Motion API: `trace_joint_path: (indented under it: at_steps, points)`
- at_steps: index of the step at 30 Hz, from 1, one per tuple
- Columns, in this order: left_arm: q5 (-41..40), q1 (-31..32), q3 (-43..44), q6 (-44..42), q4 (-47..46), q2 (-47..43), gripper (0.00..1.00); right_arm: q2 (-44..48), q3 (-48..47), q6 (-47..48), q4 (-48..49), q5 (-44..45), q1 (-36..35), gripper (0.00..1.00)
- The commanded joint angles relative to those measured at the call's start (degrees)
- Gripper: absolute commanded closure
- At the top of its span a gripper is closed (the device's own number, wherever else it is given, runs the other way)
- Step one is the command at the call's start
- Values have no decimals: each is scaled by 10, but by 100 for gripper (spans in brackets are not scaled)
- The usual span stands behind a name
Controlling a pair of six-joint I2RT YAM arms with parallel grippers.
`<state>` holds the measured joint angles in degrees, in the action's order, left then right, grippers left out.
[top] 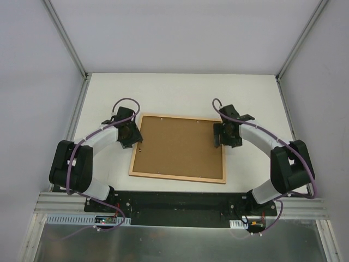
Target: Put the photo into the frame
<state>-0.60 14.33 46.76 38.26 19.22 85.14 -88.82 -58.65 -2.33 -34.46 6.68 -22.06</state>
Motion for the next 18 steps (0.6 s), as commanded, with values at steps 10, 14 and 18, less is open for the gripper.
trace_joint_path:
  at_steps: [10, 14, 18]
  points:
    - [-11, 3, -26, 35, -51, -26, 50, 17, 71, -40, 58, 21, -9, 31]
    - [-11, 3, -28, 34, -51, -29, 50, -4, 58, -44, 64, 23, -7, 35]
    - [-10, 4, -29, 34, -51, -26, 50, -22, 47, -48, 79, 25, 0, 40]
